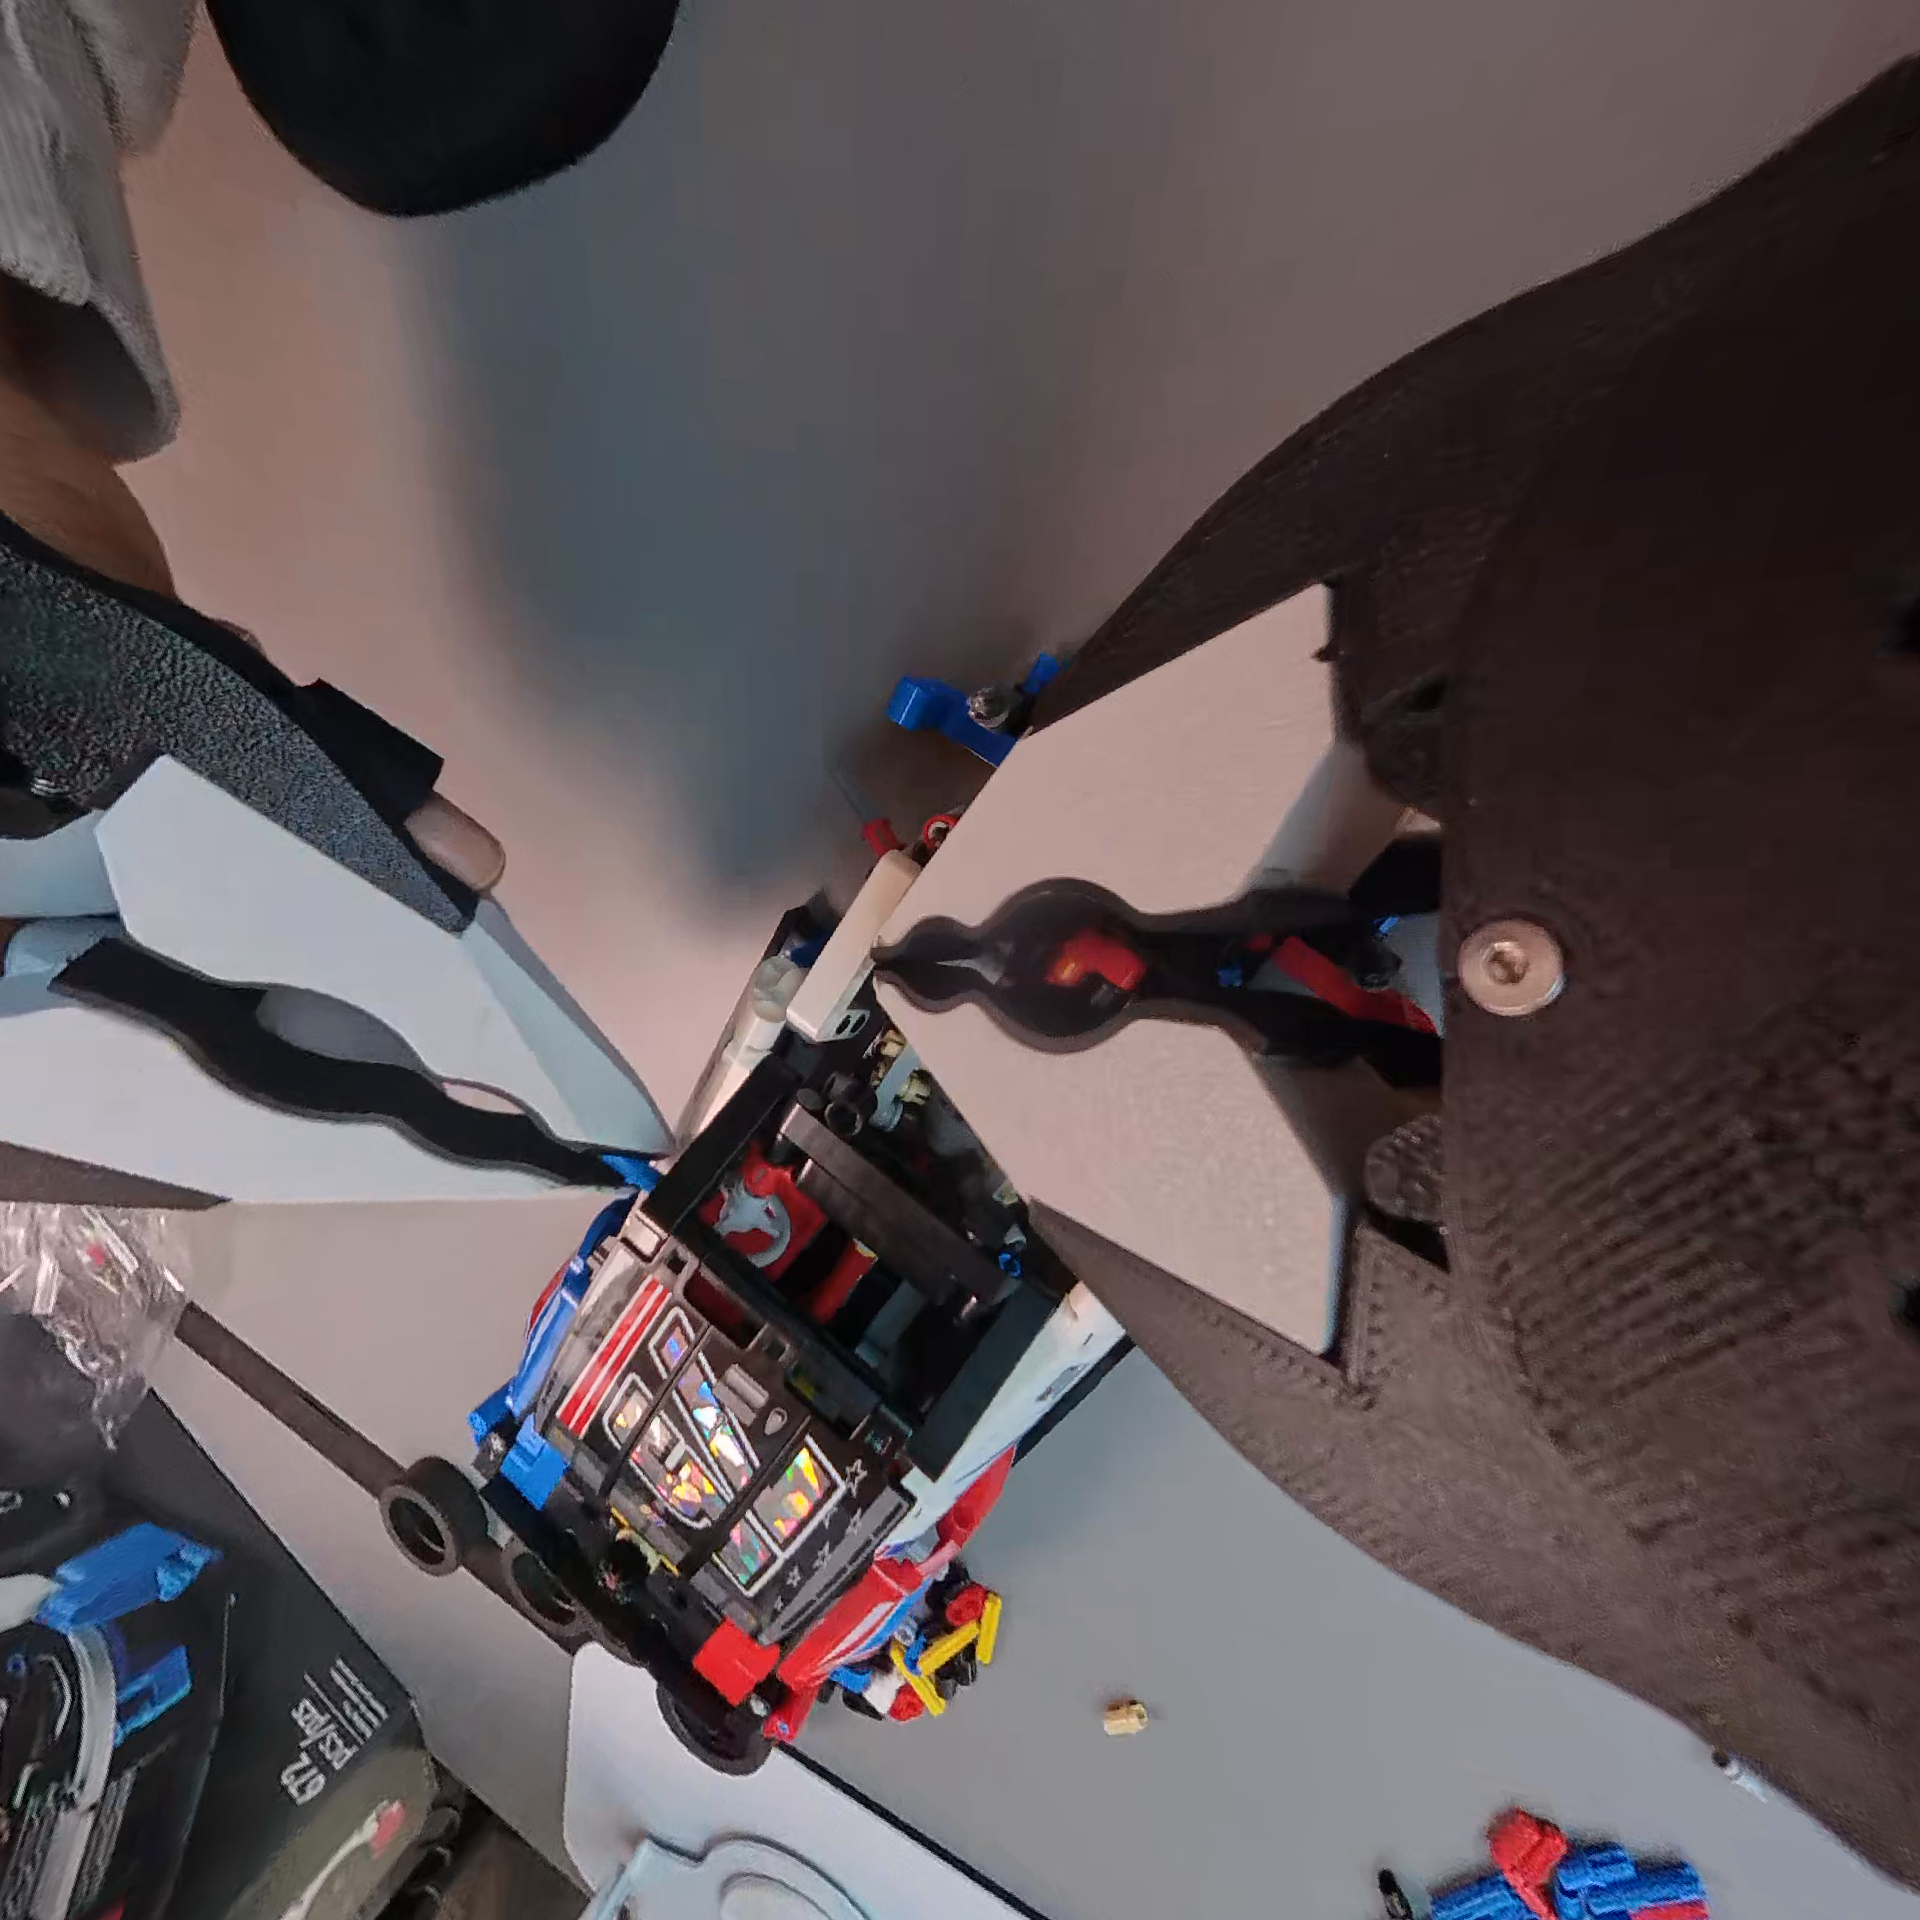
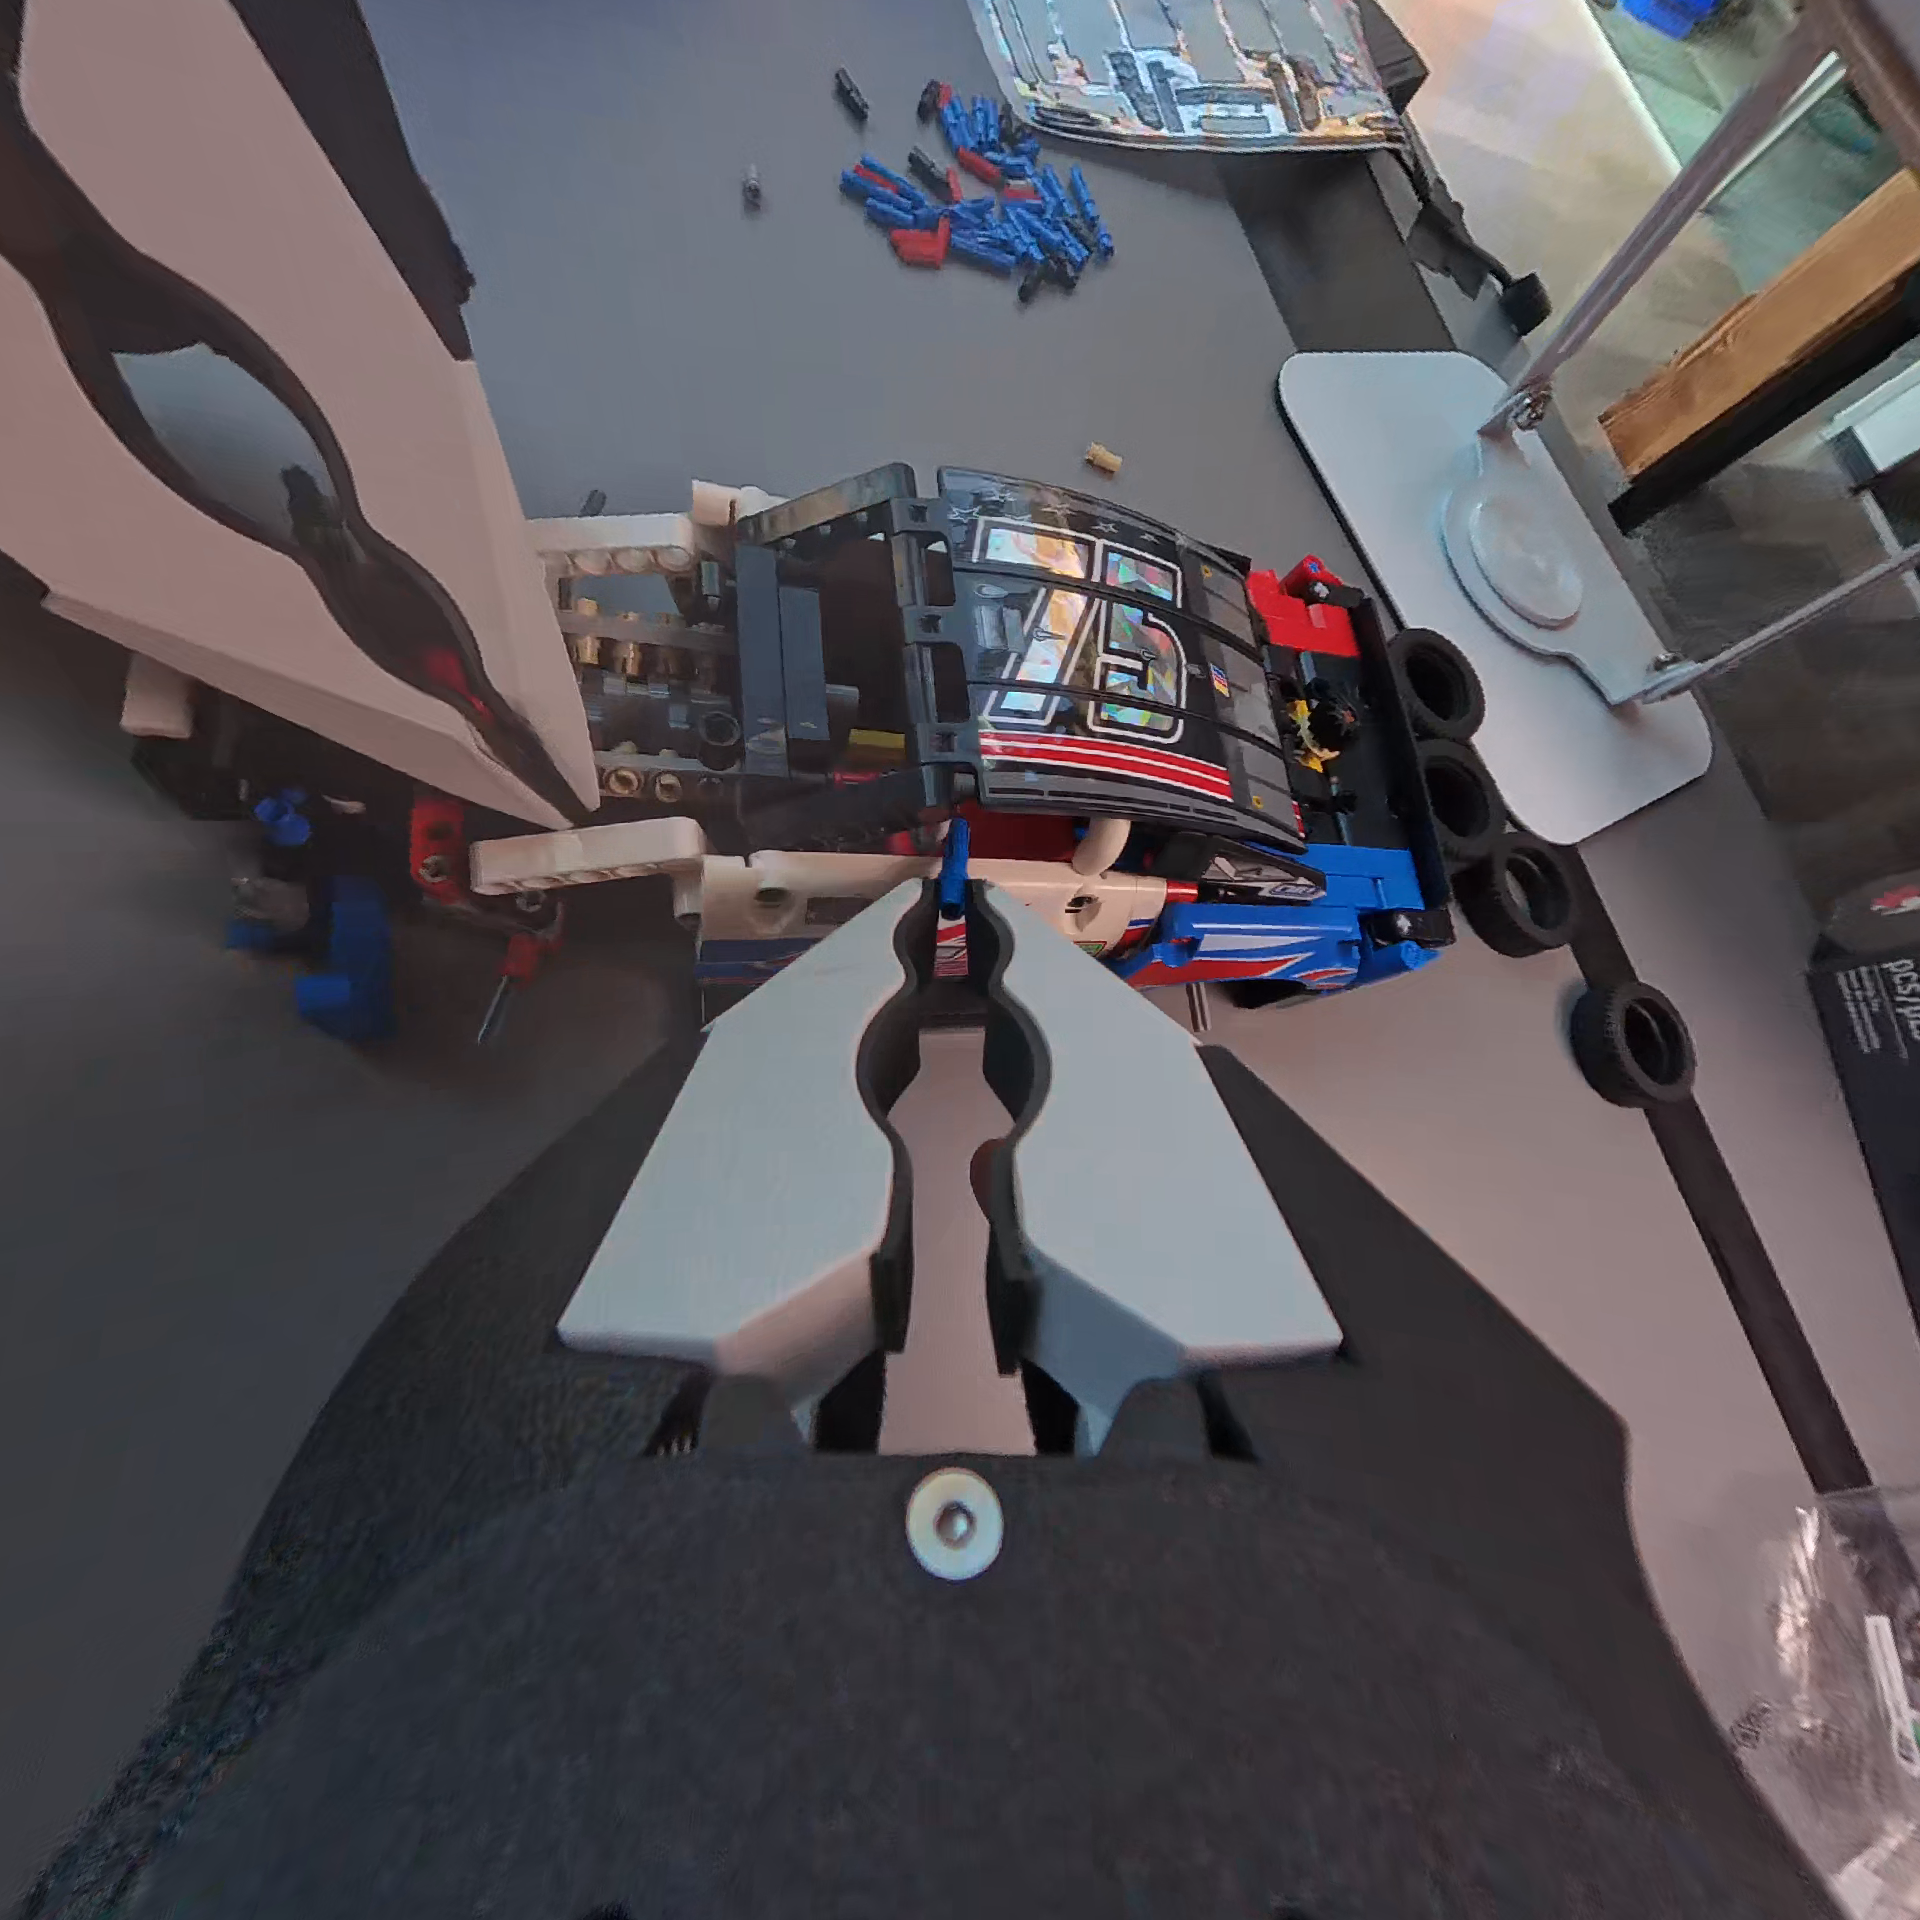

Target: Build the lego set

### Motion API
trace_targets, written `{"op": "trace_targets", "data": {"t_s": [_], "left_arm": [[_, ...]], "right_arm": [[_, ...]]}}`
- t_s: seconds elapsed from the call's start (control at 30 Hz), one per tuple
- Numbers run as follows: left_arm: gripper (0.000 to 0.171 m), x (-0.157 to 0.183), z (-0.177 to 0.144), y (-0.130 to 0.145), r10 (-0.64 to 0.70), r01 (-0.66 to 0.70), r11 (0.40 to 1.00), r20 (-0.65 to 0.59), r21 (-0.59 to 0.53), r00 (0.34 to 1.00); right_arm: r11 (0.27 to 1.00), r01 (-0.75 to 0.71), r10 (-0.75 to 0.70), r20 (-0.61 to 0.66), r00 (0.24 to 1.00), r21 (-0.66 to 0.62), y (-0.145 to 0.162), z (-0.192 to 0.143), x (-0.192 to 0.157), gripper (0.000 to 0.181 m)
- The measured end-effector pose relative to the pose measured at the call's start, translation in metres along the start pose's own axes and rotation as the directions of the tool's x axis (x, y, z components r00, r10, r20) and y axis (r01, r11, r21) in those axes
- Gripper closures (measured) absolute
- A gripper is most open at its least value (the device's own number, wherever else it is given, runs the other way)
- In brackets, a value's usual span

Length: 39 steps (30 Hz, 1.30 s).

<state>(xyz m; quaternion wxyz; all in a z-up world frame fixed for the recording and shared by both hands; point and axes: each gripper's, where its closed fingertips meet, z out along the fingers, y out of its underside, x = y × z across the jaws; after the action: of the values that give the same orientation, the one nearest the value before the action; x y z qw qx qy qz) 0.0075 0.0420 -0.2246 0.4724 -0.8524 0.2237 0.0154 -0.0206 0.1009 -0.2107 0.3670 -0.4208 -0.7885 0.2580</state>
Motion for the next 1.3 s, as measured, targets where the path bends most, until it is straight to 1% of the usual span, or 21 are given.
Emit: {"op": "trace_targets", "data": {"t_s": [0.07,0.13,0.17,0.2,0.23,0.3,0.33,0.4,0.43,0.57,0.7,0.8,0.9,1.03,1.07,1.13,1.2,1.23,1.3], "left_arm": [[0.171,0.004,-0.004,0.001,0.007,-0.007,1.0,-0.043,0.008,0.999],[0.171,0.003,-0.008,0.001,-0.031,0.032,0.999,-0.058,0.019,0.998],[0.171,0.002,-0.01,-0.001,-0.052,0.054,0.998,-0.05,0.033,0.997],[0.163,0.001,-0.013,-0.005,-0.061,0.063,0.996,-0.041,0.056,0.997],[0.162,-0.003,-0.016,-0.009,-0.071,0.072,0.995,-0.015,0.07,0.997],[0.152,-0.015,-0.024,-0.014,-0.103,0.099,0.992,0.051,0.082,0.993],[0.144,-0.02,-0.027,-0.012,-0.13,0.126,0.99,0.065,0.07,0.989],[0.125,-0.022,-0.028,-0.006,-0.196,0.195,0.981,0.053,0.023,0.979],[0.121,-0.022,-0.028,-0.003,-0.21,0.21,0.978,0.049,0.01,0.976],[0.118,-0.028,-0.037,0.006,-0.194,0.197,0.98,0.083,-0.027,0.977],[0.113,-0.035,-0.049,0.023,-0.215,0.22,0.972,0.066,-0.083,0.974],[0.111,-0.035,-0.056,0.035,-0.244,0.243,0.963,0.007,-0.12,0.97],[0.111,-0.039,-0.063,0.046,-0.243,0.237,0.96,-0.025,-0.149,0.97],[0.112,-0.044,-0.062,0.06,-0.245,0.232,0.961,-0.073,-0.152,0.967],[0.112,-0.043,-0.06,0.064,-0.249,0.233,0.96,-0.096,-0.153,0.964],[0.112,-0.038,-0.055,0.069,-0.263,0.24,0.959,-0.159,-0.15,0.952],[0.116,-0.035,-0.051,0.07,-0.276,0.253,0.958,-0.21,-0.133,0.938],[0.116,-0.031,-0.051,0.068,-0.284,0.261,0.958,-0.242,-0.122,0.928],[0.115,-0.023,-0.051,0.064,-0.282,0.266,0.959,-0.306,-0.094,0.909]], "right_arm": [[0.997,0.07,-0.07,0.013,0.997,-0.03,0.002,-0.003,-0.006,0.179],[0.994,0.098,-0.098,0.014,0.995,-0.039,0.002,-0.005,-0.009,0.179],[0.995,0.088,-0.088,0.012,0.996,-0.044,0.002,-0.005,-0.01,0.179],[0.996,0.08,-0.08,0.005,0.997,-0.044,0.002,-0.005,-0.01,0.179],[0.996,0.073,-0.074,-0.003,0.997,-0.042,0.002,-0.005,-0.01,0.179],[0.999,0.04,-0.041,-0.014,0.999,-0.028,0.003,-0.007,-0.01,0.179],[1.0,0.016,-0.016,-0.014,1.0,-0.019,0.003,-0.009,-0.01,0.179],[1.0,-0.03,0.03,-0.017,0.999,0.002,0.004,-0.014,-0.009,0.179],[0.999,-0.051,0.052,-0.019,0.998,0.016,0.004,-0.017,-0.009,0.179],[0.993,-0.108,0.107,0.01,0.994,0.041,0.009,-0.031,-0.015,0.179],[0.987,-0.153,0.152,0.015,0.988,0.042,0.02,-0.038,-0.019,0.179],[0.984,-0.178,0.178,0.021,0.984,0.014,0.031,-0.04,-0.023,0.179],[0.978,-0.189,0.194,0.05,0.98,-0.09,0.051,-0.041,-0.032,0.179],[0.947,-0.237,0.26,0.087,0.962,-0.215,0.072,-0.044,-0.045,0.178],[0.941,-0.246,0.271,0.081,0.959,-0.235,0.076,-0.044,-0.046,0.175],[0.925,-0.262,0.289,0.06,0.956,-0.276,0.082,-0.048,-0.046,0.161],[0.915,-0.297,0.312,0.013,0.95,-0.274,0.079,-0.056,-0.04,0.148],[0.913,-0.321,0.33,-0.006,0.944,-0.252,0.073,-0.06,-0.039,0.145],[0.906,-0.386,0.39,-0.014,0.921,-0.172,0.05,-0.066,-0.041,0.143]]}}
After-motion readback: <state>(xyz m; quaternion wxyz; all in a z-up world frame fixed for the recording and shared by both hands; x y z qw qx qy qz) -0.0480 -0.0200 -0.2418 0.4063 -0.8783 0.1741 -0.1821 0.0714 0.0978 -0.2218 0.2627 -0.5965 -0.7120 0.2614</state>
